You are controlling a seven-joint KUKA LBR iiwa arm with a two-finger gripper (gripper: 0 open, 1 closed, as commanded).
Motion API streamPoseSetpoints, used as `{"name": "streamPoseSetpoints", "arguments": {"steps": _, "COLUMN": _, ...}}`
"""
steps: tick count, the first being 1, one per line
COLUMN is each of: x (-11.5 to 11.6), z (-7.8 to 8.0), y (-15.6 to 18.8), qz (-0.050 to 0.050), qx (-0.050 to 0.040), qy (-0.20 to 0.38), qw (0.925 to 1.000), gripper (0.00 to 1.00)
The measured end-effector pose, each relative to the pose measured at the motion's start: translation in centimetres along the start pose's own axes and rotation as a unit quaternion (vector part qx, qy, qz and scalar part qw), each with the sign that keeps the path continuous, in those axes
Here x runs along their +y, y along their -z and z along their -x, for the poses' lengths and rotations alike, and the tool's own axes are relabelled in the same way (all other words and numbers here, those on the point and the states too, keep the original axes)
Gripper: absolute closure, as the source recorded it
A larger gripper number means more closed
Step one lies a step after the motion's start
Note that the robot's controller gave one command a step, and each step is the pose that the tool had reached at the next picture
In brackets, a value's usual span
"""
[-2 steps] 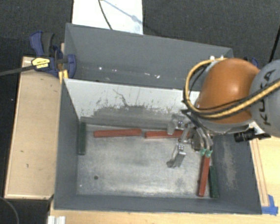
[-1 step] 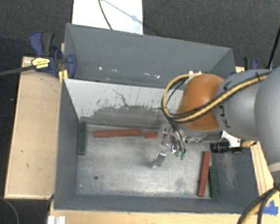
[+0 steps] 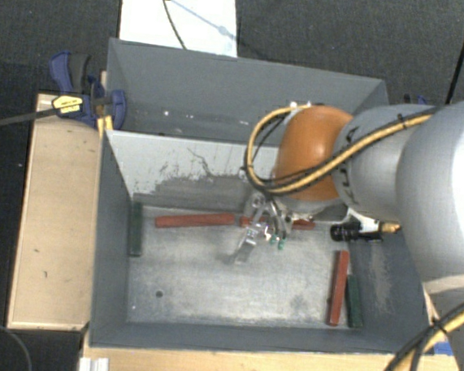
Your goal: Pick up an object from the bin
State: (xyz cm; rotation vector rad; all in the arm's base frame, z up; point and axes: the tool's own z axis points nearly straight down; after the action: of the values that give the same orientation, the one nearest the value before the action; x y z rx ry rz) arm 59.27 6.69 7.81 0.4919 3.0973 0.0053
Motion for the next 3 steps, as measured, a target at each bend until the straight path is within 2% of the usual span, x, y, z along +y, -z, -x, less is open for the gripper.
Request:
{"name": "streamPoseSetpoints", "arguments": {"steps": 1, "x": -0.2, "z": 0.0, "y": 0.0, "qz": -0.001, "qx": 0.0008, "qy": -0.002, "qw": 1.0000, "gripper": 1.00}}
{"name": "streamPoseSetpoints", "arguments": {"steps": 2, "x": -0.3, "z": 0.0, "y": -0.1, "qz": -0.001, "qx": 0.0012, "qy": -0.002, "qw": 1.0000, "gripper": 0.00}}
{"name": "streamPoseSetpoints", "arguments": {"steps": 3, "x": 5.1, "z": -1.9, "y": -0.8, "qz": -0.001, "qx": 0.0011, "qy": -0.036, "qw": 0.9994, "gripper": 0.00}}
